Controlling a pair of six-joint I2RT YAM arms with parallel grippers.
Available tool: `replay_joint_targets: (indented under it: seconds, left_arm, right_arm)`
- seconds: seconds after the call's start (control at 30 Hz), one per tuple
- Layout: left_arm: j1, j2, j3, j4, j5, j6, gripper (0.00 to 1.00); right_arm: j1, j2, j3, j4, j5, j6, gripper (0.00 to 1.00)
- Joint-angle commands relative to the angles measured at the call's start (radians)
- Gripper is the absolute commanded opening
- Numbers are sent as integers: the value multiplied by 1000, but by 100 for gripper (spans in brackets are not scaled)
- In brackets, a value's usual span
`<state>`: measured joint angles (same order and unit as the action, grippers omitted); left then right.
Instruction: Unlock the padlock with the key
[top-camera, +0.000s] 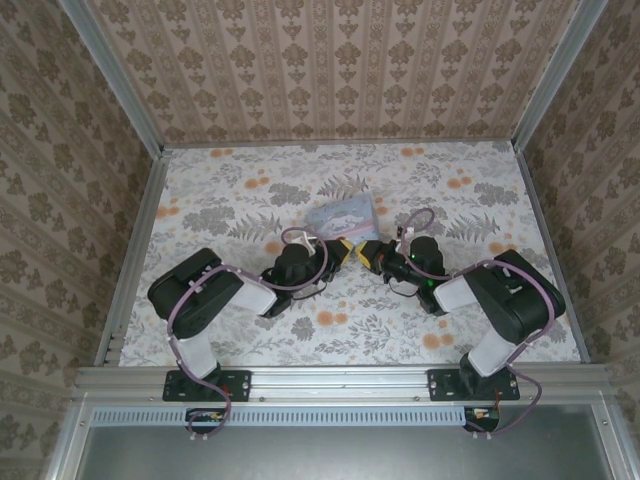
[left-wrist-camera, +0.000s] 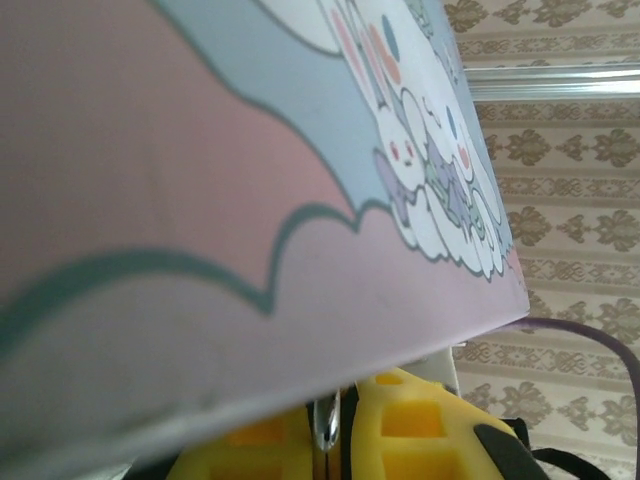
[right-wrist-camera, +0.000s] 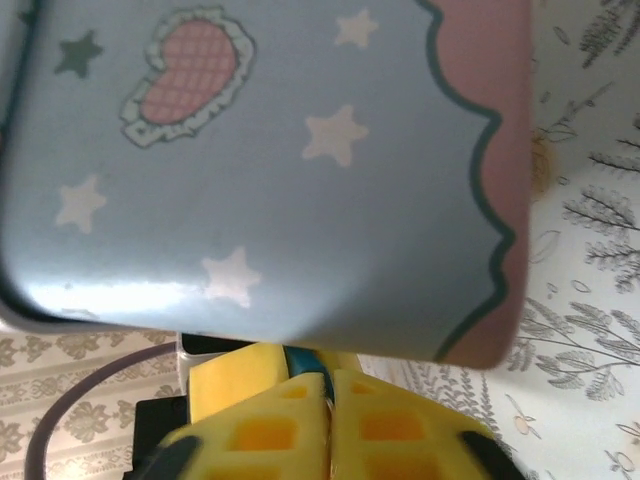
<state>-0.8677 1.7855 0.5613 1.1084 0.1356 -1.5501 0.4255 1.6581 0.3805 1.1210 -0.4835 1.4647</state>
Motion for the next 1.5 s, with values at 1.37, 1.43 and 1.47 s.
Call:
replay_joint_targets:
  seconds: [1.37,1.43,1.47]
  left_arm:
    - [98,-80,169,-731,317,331,0]
    - [98,-80,175,-740,318,332,0]
    - [98,-80,180,-744,318,331,0]
  right_arm:
    - [315,-512,151,-1221,588,-1240,54]
    - [332,-495,161,-1207,608,-1248,53]
    - [342,-483,166,-1198,620,-1248,53]
